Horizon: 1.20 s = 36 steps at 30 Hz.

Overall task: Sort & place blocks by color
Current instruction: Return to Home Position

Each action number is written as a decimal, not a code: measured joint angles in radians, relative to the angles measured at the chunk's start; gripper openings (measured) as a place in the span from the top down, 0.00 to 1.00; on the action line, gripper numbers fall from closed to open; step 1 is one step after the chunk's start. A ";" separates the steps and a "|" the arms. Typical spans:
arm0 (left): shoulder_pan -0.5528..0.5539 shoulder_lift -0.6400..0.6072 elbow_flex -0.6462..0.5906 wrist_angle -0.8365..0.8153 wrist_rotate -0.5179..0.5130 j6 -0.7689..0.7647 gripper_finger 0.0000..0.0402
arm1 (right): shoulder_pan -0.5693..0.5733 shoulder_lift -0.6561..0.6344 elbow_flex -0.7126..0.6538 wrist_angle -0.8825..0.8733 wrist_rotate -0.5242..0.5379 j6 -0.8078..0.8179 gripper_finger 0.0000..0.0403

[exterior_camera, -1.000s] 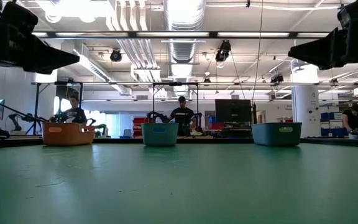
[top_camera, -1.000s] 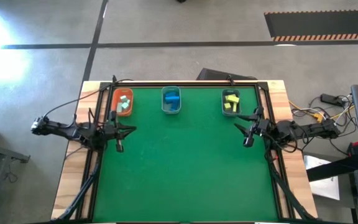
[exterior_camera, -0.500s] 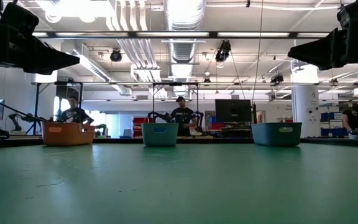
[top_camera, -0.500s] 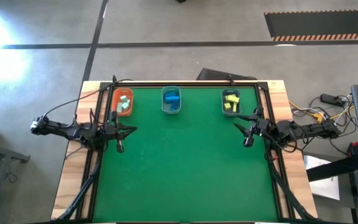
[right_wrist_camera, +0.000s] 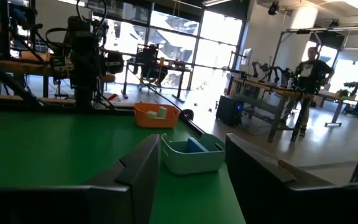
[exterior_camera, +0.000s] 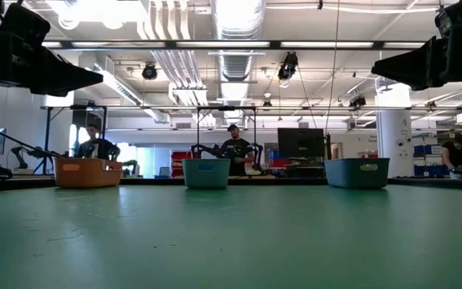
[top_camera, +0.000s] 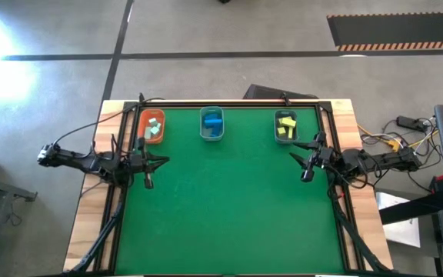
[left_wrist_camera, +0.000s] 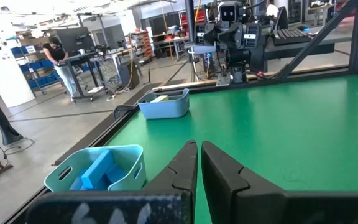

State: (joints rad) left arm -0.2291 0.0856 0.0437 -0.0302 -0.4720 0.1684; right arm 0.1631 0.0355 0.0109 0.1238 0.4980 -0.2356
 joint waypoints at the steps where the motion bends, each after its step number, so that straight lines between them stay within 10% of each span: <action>1: 0.000 0.000 0.000 0.000 0.000 0.000 0.98 | 0.000 0.000 0.000 0.000 0.000 0.000 0.57; 36: 0.000 0.010 0.000 0.000 0.000 0.000 0.98 | 0.000 0.000 -0.001 0.000 0.000 0.000 0.56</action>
State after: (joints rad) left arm -0.2291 0.0959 0.0437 -0.0299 -0.4721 0.1684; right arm 0.1631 0.0357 0.0101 0.1238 0.4980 -0.2356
